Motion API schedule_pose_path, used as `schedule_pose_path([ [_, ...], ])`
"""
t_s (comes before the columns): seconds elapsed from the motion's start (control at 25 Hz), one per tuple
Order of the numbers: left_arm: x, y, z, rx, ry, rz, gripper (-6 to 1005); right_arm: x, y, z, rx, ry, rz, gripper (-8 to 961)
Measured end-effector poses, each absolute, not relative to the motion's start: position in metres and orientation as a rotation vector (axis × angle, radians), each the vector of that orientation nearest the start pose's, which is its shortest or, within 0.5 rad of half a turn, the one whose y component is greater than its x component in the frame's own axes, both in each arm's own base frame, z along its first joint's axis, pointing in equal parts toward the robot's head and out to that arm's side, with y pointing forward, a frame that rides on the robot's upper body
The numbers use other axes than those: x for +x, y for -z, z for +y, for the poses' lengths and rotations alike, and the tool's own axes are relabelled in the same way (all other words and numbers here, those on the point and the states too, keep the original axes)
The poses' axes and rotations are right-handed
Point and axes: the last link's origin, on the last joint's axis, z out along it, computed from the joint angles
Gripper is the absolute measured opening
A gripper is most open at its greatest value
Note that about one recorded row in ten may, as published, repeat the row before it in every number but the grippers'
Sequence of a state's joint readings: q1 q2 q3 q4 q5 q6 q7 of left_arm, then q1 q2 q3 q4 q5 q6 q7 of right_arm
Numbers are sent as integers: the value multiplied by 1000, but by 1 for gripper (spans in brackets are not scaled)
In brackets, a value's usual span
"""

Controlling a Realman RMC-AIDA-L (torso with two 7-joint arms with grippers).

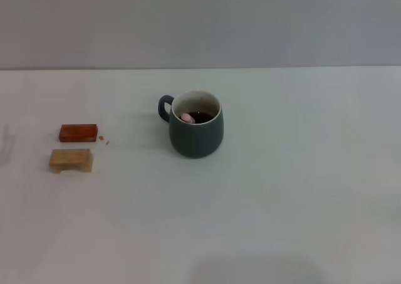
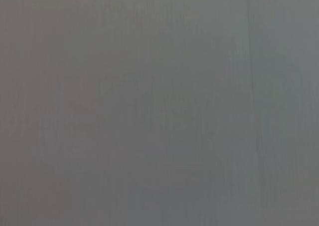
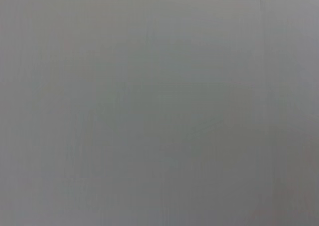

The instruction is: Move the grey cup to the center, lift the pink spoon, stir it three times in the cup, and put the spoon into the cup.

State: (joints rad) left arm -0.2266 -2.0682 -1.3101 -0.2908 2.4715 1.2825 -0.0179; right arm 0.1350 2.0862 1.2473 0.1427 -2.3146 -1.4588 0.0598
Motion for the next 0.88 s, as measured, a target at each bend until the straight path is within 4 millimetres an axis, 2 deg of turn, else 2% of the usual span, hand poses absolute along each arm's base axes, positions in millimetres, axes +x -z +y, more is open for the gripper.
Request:
schedule_pose_path([
  [0.88, -376, -42, 285, -1252, 602, -519, 822, 406, -64, 215, -1061, -547, 477, -1],
])
